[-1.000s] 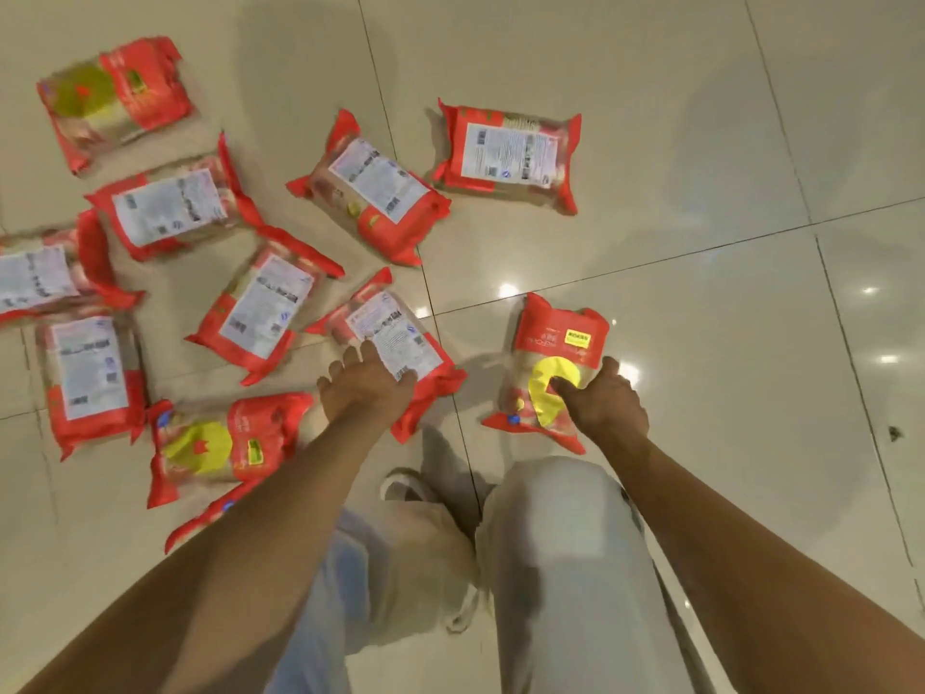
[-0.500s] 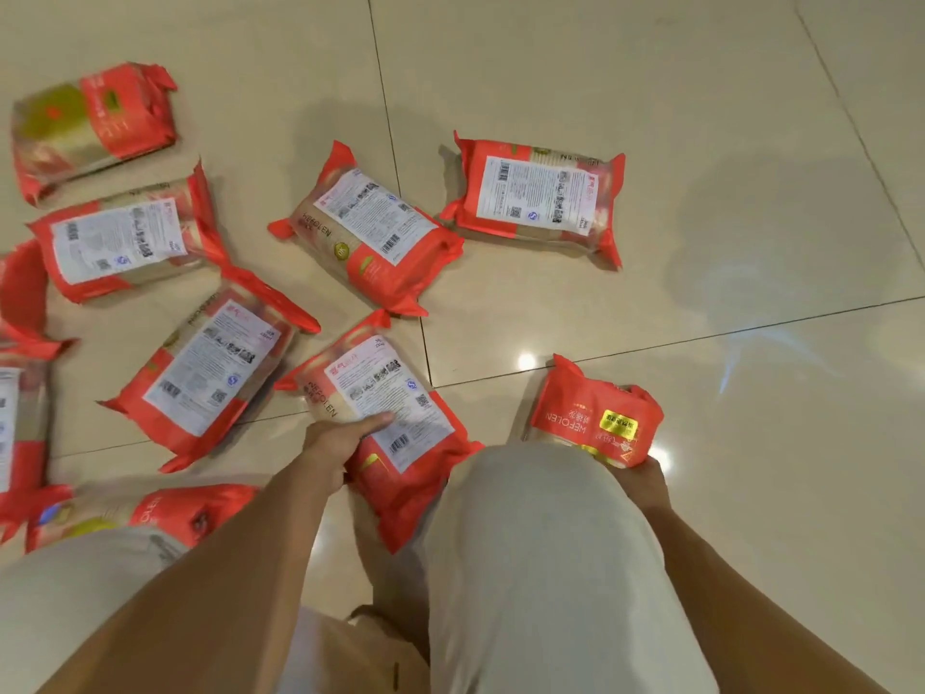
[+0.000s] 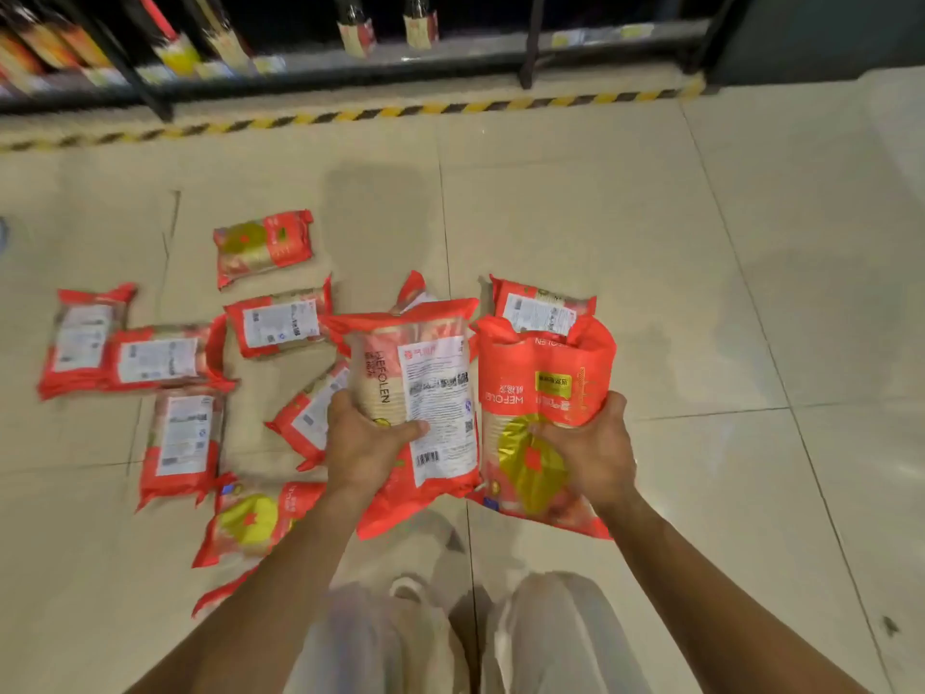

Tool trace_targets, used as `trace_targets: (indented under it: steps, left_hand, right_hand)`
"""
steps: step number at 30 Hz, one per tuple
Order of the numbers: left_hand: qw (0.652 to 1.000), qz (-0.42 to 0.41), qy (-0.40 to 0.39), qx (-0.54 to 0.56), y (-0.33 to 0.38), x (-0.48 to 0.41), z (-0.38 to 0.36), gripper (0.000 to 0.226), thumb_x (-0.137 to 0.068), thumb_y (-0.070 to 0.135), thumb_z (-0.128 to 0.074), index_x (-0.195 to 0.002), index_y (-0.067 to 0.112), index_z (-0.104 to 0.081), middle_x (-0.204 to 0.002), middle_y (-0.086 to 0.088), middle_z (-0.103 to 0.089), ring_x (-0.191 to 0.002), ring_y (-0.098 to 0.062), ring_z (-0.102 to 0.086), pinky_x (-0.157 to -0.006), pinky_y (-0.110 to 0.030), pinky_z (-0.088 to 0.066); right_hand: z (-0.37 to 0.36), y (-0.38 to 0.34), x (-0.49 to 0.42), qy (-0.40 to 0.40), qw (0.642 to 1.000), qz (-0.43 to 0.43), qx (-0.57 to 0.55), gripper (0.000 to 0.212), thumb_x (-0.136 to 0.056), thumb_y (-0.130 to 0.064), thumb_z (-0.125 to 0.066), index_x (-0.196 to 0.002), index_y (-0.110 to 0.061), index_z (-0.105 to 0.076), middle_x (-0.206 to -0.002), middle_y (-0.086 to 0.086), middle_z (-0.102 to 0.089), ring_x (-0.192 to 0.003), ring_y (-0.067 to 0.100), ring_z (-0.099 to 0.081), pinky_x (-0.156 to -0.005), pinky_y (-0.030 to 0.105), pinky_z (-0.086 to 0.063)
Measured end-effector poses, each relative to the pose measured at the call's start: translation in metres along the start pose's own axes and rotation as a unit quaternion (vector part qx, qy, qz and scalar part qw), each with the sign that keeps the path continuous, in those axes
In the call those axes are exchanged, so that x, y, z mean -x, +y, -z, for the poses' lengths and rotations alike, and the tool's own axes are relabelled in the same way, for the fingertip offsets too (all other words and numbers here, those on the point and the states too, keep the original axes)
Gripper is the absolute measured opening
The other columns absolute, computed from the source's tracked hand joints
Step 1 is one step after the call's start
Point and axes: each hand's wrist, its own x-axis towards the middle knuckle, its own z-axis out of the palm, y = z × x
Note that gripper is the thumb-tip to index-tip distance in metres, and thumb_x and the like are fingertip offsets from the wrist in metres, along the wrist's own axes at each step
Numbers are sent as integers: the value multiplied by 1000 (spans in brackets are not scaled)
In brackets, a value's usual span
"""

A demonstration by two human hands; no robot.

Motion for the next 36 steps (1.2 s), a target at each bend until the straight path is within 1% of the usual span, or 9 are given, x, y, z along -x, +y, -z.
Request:
trace_targets:
  steps: [2,7,12,16,18,24,27,32,36]
  left_hand:
    - [1000,-9,22,-9,44,31,36,77,-55,17,-101,-110,16,-47,-100,5,-63,-86,-13,-63,-71,-27,-50]
    - [992,-46,102,51,210,124,200,80,-53,13,-102,-114,17,-49,-100,6,-67,-90,-15,-68,-75,-37,-53]
    - [969,-78,218,82,297,218,296,72,-56,12,-100,-107,12,-49,-98,-3,-67,-87,-23,-67,-72,-41,-54]
    - [940,-115,304,104,342,276,370,77,-54,20,-101,-110,18,-49,-105,-2,-68,-93,-24,-68,-81,-47,-56]
    - [923,-126,344,117,350,306,403,79,-49,29,-100,-108,22,-48,-105,1,-69,-92,-23,-69,-82,-49,-57]
    - [871,-133,446,155,341,391,474,69,-57,18,-99,-104,24,-49,-100,5,-68,-91,-20,-68,-80,-46,-56]
    - [848,-119,487,171,318,437,501,72,-52,27,-99,-104,31,-50,-104,5,-69,-93,-19,-70,-85,-55,-58]
    - [796,-92,573,170,280,511,541,82,-37,49,-89,-107,30,-51,-104,7,-69,-93,-19,-69,-85,-54,-57]
    - [757,-63,625,180,241,568,571,74,-40,41,-92,-101,31,-51,-101,6,-69,-88,-17,-69,-83,-52,-57]
  right_hand:
    - [16,-46,31,-4,1000,5,6,83,-59,-49,-93,-119,-33,-38,-111,-11,-65,-96,19,-66,-90,46,-53]
    - [91,-253,146,-40,993,108,-4,78,-57,-46,-93,-115,-42,-40,-101,-18,-64,-93,20,-66,-89,44,-53]
    - [132,-365,231,-77,972,222,-17,76,-56,-50,-89,-116,-45,-43,-101,-19,-67,-91,14,-67,-84,40,-54]
    - [147,-443,297,-97,945,313,-16,72,-58,-52,-88,-113,-38,-44,-106,-15,-66,-94,18,-66,-78,37,-49]
    - [150,-470,332,-111,930,350,-16,71,-59,-52,-88,-111,-38,-42,-108,-14,-65,-98,21,-66,-77,36,-47]
    - [143,-514,425,-169,878,447,-28,84,-59,-47,-91,-127,-35,-43,-114,-12,-63,-107,21,-64,-82,38,-49]
    - [129,-515,471,-217,850,479,-28,78,-56,-48,-91,-116,-40,-41,-104,-16,-63,-97,18,-65,-81,39,-51]
    - [92,-504,549,-296,802,518,-35,77,-41,-66,-75,-107,-43,-43,-99,-16,-67,-93,21,-68,-82,43,-55]
    - [62,-492,616,-358,764,537,-25,88,-39,-69,-76,-117,-38,-46,-107,-14,-69,-96,20,-68,-84,44,-55]
